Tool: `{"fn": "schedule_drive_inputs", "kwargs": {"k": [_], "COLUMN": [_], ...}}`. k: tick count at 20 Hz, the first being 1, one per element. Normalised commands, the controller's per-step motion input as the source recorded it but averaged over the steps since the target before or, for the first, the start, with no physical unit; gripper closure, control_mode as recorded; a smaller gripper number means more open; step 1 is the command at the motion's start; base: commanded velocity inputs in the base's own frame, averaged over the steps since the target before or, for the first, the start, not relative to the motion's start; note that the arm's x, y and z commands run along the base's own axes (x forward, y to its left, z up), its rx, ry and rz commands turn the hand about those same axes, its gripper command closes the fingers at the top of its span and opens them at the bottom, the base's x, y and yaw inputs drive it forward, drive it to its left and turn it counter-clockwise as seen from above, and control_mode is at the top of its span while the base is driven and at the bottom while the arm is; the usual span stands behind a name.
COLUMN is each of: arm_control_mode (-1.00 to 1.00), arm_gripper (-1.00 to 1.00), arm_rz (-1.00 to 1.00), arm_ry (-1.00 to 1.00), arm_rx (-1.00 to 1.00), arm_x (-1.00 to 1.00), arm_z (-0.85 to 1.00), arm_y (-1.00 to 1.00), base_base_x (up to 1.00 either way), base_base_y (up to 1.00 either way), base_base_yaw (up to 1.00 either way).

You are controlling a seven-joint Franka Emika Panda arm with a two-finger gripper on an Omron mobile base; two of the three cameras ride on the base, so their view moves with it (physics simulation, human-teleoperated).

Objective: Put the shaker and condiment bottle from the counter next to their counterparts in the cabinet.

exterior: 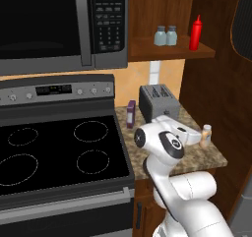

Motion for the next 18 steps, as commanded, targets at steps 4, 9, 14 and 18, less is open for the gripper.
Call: {"fn": "schedule_drive_inputs", "kwargs": {"k": [4,9,14,18], "arm_control_mode": [-1.00,-1.00,-1.00,-1.00], "arm_gripper": [-1.00,-1.00,-1.00,-1.00], "arm_rz": [0.04,0.08,0.12,0.01], "arm_ry": [0.00,0.00,0.01,0.09], "arm_rx": [0.00,0.00,0.00,0.00], "arm_x": [0.00,0.00,0.00,0.00], "arm_z": [-0.63,-0.69,-0.76,-0.60], "arm_y": [-0.36,-0.49,-0.40,0.00], "base_base_x": [0.00,0.00,0.00,0.00], "base_base_y": [0.00,0.00,0.00,0.00], "base_base_yaw": [0.00,0.00,0.00,0.00]}}
